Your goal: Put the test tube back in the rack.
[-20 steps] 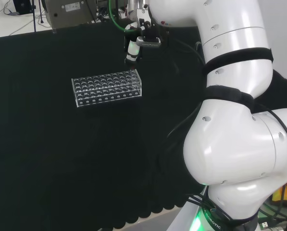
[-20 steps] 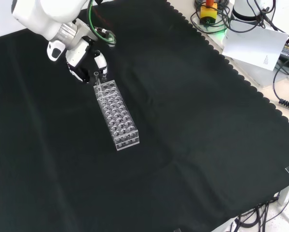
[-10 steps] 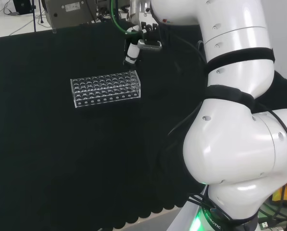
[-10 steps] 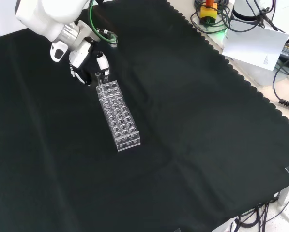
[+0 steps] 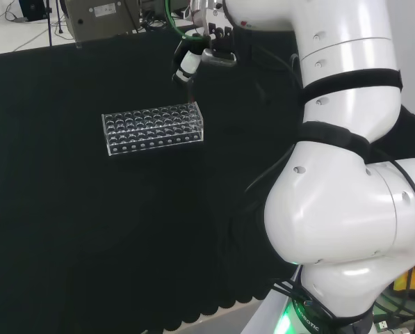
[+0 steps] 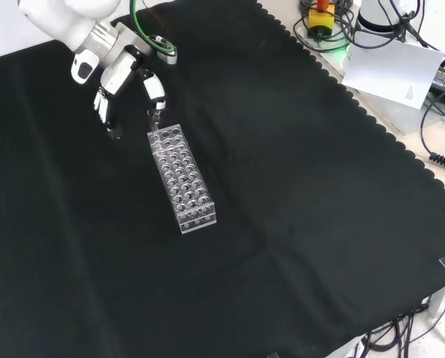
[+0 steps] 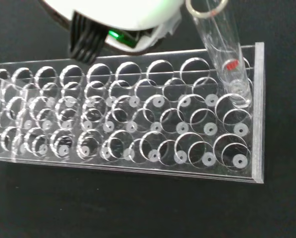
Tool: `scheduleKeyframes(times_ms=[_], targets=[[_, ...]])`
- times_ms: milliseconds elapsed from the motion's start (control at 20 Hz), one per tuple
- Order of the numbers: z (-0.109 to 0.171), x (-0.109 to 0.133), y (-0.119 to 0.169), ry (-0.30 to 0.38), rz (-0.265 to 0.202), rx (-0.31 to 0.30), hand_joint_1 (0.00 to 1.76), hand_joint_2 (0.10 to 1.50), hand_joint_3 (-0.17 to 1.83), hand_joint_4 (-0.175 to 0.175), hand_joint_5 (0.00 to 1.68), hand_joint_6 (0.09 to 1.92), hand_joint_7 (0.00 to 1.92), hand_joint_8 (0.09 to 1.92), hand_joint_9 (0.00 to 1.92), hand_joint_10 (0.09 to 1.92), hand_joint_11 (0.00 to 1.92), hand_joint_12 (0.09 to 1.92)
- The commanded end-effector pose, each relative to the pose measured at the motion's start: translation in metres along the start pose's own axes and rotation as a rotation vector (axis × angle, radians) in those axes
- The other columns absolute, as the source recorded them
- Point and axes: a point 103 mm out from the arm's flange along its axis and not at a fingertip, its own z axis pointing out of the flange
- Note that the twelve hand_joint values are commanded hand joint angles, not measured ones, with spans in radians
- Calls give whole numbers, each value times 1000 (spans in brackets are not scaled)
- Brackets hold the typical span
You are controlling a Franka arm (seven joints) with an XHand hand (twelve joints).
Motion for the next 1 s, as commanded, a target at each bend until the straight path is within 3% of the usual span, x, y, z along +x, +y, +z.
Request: scheduleKeyframes(times_ms=[50,200,300,450,750,1000], targets=[[-24,11,-22,10,-80,-89,1038,548,590,-13,378,653,334,972,461,947,169,1580],[-44,17,-40,70,-131,-168,908,615,545,-12,334,591,281,976,387,972,111,1608],[-58,22,-54,68,-160,-218,759,706,477,-15,313,524,231,978,308,995,59,1630],[-75,32,-74,-5,-196,-291,633,781,402,-19,289,437,169,971,223,1013,17,1641],[-97,52,-109,-55,-268,-404,538,828,336,-24,255,310,73,948,116,1026,0,1632],[-104,62,-125,-70,-286,-431,524,834,304,-18,235,225,9,927,51,1029,0,1613]])
